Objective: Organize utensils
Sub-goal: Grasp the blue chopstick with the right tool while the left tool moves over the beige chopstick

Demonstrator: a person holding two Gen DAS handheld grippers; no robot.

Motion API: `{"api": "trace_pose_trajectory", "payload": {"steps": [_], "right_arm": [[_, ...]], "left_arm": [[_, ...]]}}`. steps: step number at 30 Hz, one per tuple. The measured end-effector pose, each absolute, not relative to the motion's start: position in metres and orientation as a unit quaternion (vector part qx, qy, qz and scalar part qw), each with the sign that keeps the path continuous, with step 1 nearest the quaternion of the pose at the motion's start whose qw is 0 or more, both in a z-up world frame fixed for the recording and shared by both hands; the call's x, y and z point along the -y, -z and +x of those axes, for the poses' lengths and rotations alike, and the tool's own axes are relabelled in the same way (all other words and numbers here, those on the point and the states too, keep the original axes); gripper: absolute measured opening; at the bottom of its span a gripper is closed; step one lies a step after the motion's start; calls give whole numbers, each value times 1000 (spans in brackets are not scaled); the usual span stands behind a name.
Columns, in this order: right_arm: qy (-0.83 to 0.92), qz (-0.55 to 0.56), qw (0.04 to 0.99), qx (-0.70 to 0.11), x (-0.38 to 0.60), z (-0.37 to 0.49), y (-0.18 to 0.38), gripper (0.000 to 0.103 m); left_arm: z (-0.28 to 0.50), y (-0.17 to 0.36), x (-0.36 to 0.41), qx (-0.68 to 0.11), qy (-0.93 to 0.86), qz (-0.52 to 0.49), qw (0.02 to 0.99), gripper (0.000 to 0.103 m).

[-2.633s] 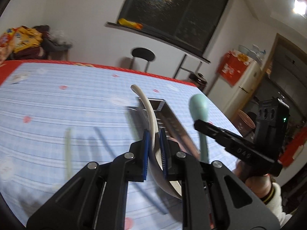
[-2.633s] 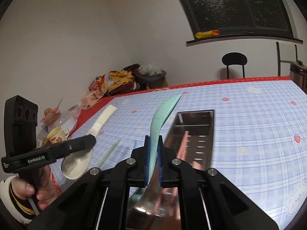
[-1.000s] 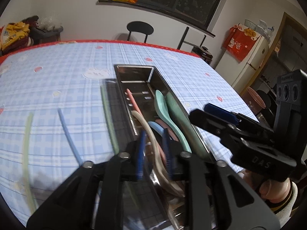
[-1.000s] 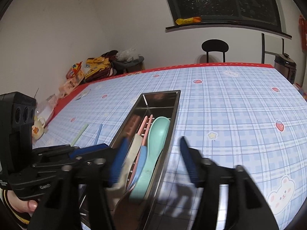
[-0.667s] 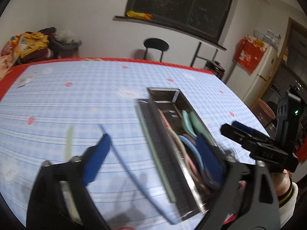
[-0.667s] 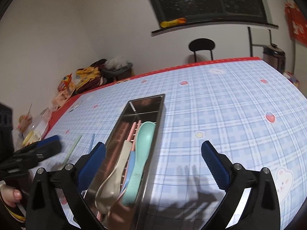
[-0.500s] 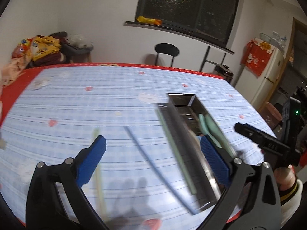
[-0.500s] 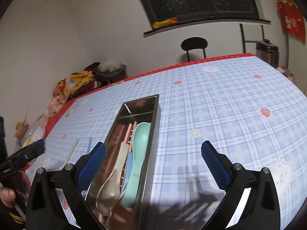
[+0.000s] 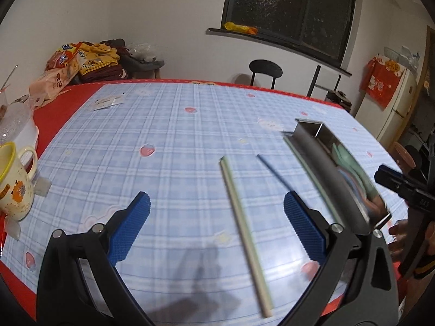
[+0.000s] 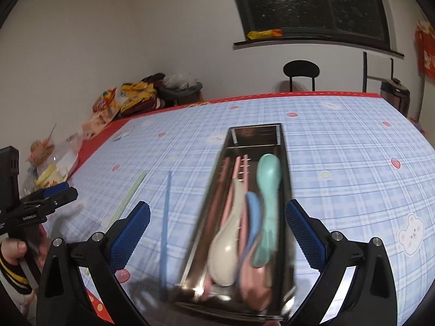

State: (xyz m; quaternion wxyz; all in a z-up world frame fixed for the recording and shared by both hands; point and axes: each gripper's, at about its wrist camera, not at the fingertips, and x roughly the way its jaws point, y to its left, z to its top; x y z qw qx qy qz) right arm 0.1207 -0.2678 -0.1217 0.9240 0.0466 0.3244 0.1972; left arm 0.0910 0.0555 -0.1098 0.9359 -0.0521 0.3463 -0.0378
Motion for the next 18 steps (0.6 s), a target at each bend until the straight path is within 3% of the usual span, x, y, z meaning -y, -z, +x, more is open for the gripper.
{"api": "trace_pose_trajectory", "payload": {"steps": [9, 11, 13, 18], "right_arm": [[-191, -14, 909, -369, 222, 121, 127, 97], [-204, -26, 905, -372, 213, 120, 128, 89], [-217, -40, 898, -380, 199, 121, 132, 60], [-232, -59, 888, -393, 171, 121, 139, 39]], "left_arm": [[86, 130, -77, -340, 40, -31, 939, 96], [83, 134, -82, -335, 48, -40, 940, 96], [84, 135, -85, -337, 58, -54, 938, 91], [85, 137, -91, -338, 72, -77, 935, 87]]}}
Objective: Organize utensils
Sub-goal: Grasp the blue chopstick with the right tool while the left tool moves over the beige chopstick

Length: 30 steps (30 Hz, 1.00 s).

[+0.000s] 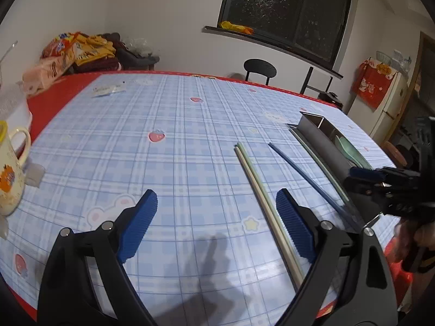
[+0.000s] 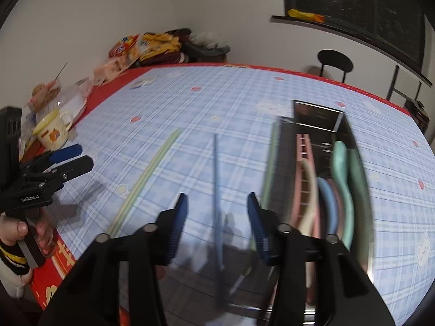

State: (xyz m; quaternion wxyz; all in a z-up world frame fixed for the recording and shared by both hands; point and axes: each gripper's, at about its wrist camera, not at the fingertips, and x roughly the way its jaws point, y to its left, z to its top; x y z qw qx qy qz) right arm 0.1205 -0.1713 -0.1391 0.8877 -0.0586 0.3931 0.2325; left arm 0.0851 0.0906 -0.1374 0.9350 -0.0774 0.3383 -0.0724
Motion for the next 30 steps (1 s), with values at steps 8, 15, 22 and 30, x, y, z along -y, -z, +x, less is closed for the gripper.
{"api": "trace_pose_trajectory", "payload": {"steps": [8, 15, 22, 30], "right_arm": [[-200, -72, 880, -425, 149, 134, 157, 25], [-170, -127, 879, -427, 136, 133, 170, 25], [-176, -120, 877, -432, 137, 134, 173, 25], [-206, -89, 872, -436, 142, 127, 174, 20]], "left_arm": [[83, 138, -87, -339, 78, -75, 935, 86], [85, 140, -90, -346, 79, -84, 931, 81], [85, 140, -90, -347, 77, -85, 931, 81], [92, 146, -86, -368, 71, -76, 924, 61]]}}
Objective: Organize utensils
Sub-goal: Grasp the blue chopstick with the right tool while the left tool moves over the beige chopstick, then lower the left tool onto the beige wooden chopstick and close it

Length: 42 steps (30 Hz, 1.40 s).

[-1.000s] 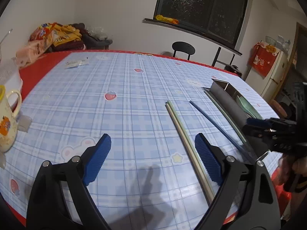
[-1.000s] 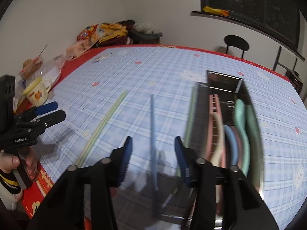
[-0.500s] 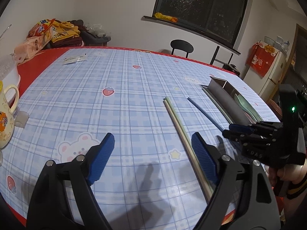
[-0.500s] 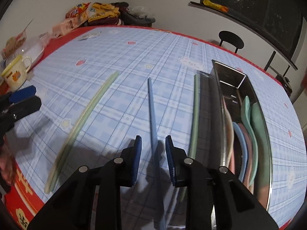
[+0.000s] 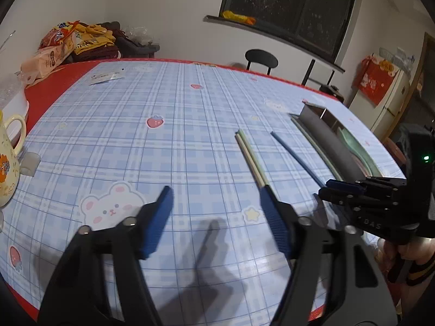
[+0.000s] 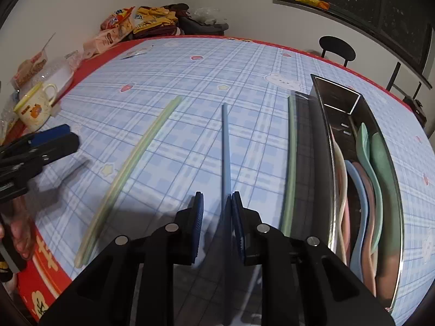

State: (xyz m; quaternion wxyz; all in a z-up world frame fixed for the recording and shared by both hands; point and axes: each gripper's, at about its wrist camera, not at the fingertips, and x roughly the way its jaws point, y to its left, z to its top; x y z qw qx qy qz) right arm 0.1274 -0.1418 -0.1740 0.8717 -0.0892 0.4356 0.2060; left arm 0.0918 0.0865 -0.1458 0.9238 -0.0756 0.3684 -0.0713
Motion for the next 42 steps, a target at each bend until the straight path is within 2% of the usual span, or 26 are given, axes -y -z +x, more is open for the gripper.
{"api": "trace_pose_trajectory", "payload": {"steps": [8, 13, 17, 35, 42], "right_arm": [[-238, -71, 869, -428, 145, 119, 175, 10], [-248, -61, 867, -427, 148, 121, 176, 8], [-247, -67, 868, -425, 146, 119, 176, 8], [-263, -64, 864, -425, 146, 119, 176, 8], [-270, -59, 861, -426, 145, 120, 176, 8]], "left_arm": [[96, 144, -63, -383, 82, -17, 920, 55], [102, 140, -44, -392, 106, 0, 914, 51], [110, 150, -38, -408, 103, -8, 907, 39], [113, 162, -21, -429, 91, 29, 898, 38], [116, 163, -22, -433, 92, 22, 896, 43]]}}
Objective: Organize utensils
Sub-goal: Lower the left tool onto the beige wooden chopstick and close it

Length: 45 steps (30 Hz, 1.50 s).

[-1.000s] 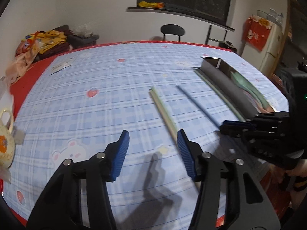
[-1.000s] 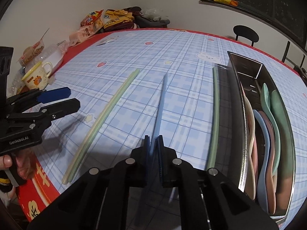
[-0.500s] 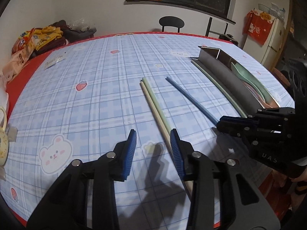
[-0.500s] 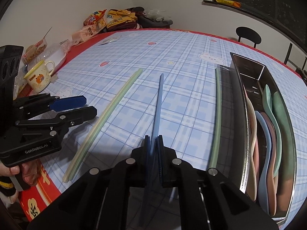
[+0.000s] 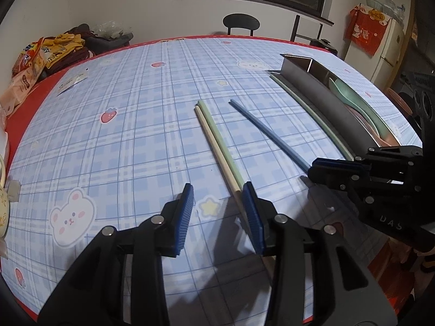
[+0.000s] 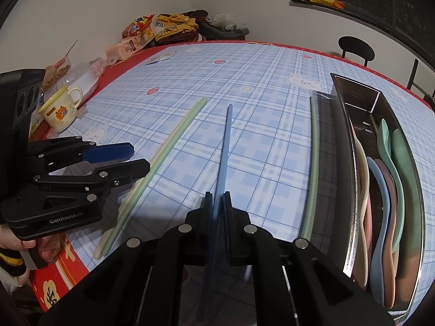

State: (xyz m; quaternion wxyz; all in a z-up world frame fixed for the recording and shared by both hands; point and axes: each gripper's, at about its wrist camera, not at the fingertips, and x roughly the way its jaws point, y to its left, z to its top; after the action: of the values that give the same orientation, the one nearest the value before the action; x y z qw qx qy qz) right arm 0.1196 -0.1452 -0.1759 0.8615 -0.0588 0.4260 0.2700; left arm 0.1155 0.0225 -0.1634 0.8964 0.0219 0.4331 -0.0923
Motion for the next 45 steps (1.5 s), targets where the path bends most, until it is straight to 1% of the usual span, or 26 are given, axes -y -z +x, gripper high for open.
{"api": "trace_pose_trajectory", "payload": {"steps": [2, 3, 4, 5, 12, 24, 31, 32, 33, 35, 37, 38, 42, 44, 45], "right_arm": [[-270, -59, 862, -426, 145, 119, 176, 8], [-270, -58, 862, -426, 145, 120, 176, 8], [-270, -57, 861, -426, 145, 120, 176, 9], [-270, -57, 861, -426, 145, 120, 176, 9], [-273, -54, 860, -427, 146, 121, 176, 9], [-263, -34, 864, -427, 151, 124, 176, 9], [-262, -41, 865, -426, 148, 123, 176, 15], [-262, -44, 865, -426, 147, 122, 176, 16], [-261, -47, 865, -425, 146, 121, 176, 17], [-259, -58, 866, -423, 143, 120, 176, 18], [-256, -65, 867, -422, 141, 119, 176, 18], [-254, -69, 868, -422, 139, 119, 176, 18], [-245, -96, 869, -419, 131, 120, 176, 18], [-243, -101, 869, -419, 130, 121, 176, 18], [-243, -100, 869, -419, 130, 121, 176, 18]], "left_arm": [[116, 164, -21, -435, 75, 30, 897, 41], [116, 166, -21, -439, 63, 33, 896, 36], [117, 166, -20, -439, 52, 38, 896, 33], [117, 166, -19, -439, 47, 42, 896, 32], [118, 164, -16, -439, 38, 51, 896, 36], [119, 166, -22, -438, 50, 32, 897, 34], [116, 165, -28, -434, 62, 8, 899, 34], [116, 165, -29, -433, 65, 5, 899, 33], [115, 165, -30, -434, 68, 2, 899, 27], [115, 165, -30, -434, 71, -1, 898, 19], [116, 165, -30, -434, 72, 0, 898, 16], [116, 166, -29, -435, 72, 2, 898, 15], [119, 166, -12, -436, 61, 62, 896, 13], [120, 166, -11, -436, 59, 65, 896, 13], [121, 166, -15, -437, 64, 51, 896, 13]]}}
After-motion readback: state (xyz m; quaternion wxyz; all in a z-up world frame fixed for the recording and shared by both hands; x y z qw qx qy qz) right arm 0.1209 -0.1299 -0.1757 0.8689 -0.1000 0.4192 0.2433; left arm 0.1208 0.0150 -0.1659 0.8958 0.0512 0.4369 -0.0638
